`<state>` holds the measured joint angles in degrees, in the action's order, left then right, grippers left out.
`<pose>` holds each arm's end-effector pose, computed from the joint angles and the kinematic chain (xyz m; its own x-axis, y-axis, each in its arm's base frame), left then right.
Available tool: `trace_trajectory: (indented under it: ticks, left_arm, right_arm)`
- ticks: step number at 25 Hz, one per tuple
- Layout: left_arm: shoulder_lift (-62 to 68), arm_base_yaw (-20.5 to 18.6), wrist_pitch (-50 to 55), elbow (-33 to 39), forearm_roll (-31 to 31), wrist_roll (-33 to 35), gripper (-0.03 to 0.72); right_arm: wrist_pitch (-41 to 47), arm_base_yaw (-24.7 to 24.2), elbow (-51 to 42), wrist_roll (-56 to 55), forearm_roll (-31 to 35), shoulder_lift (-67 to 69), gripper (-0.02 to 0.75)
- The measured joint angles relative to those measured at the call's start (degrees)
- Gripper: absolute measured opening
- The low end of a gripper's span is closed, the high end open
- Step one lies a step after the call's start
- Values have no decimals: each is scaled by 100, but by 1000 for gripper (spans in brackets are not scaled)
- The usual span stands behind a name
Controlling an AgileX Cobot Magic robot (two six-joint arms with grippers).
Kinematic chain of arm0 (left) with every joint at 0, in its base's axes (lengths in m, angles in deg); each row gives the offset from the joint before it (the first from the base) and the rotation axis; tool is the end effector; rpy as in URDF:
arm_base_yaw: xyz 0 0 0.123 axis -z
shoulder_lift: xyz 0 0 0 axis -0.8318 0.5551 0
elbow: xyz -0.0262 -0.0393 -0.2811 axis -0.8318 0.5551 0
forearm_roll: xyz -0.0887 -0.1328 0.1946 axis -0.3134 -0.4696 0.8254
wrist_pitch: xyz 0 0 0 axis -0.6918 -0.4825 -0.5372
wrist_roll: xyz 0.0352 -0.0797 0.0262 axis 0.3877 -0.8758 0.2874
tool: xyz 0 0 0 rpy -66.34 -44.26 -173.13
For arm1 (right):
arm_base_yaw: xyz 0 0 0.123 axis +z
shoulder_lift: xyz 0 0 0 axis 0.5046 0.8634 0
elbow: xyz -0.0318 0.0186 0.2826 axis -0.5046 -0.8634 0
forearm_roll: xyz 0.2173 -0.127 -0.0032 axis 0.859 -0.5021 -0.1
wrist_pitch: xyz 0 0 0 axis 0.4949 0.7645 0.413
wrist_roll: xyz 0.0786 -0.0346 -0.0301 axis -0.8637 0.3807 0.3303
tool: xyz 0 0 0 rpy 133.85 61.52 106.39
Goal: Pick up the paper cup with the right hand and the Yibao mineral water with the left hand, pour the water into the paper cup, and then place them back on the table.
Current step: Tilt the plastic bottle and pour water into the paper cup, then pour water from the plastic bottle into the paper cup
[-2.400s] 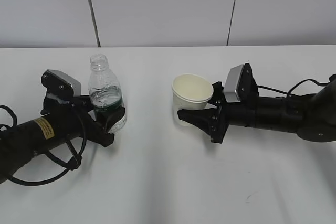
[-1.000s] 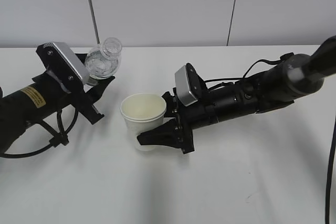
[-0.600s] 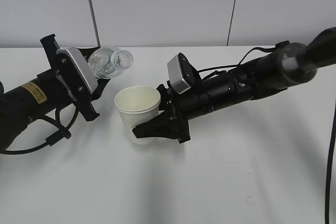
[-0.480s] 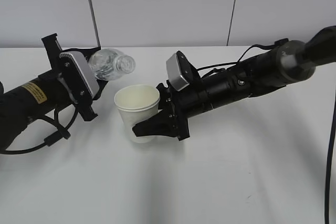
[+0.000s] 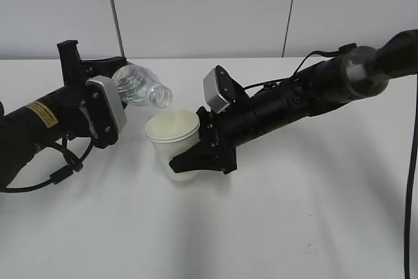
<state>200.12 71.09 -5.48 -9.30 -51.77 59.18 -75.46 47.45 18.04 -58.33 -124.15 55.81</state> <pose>0.3288 -0.1161 0.1431 0.5148 0.8240 -0.2365 0.1866 0.1616 0.9691 0.3912 0.2024 0.1151 -0.0100 -0.4447 -0.8956 -0.9999 -0.0021 0.0122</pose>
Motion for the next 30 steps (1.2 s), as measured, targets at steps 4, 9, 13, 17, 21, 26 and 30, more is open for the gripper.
trace_trajectory:
  ticks: [4, 9, 13, 17, 21, 26, 30]
  left_arm:
    - [0, 0, 4, -4, -56, 495, 398]
    - [0, 0, 4, -11, -114, 780, 398]
    - [0, 0, 4, -11, -219, 1233, 398]
    - [0, 0, 4, -11, -233, 1614, 398]
    - [0, 0, 4, -11, -233, 1870, 398]
    - [0, 0, 4, -11, -233, 2095, 398]
    - [0, 0, -6, -11, -233, 2141, 398]
  right_arm:
    - [10, 0, 187, -419, -331, 0, 468]
    - [-131, 0, 313, -659, -656, 0, 468]
    - [-192, 0, 313, -670, -665, 0, 468]
    - [-217, 0, 313, -681, -665, 0, 468]
    - [-239, 0, 316, -720, -665, 0, 468]
    - [-251, 0, 316, -754, -665, 0, 468]
    - [-251, 0, 316, -762, -665, 0, 468]
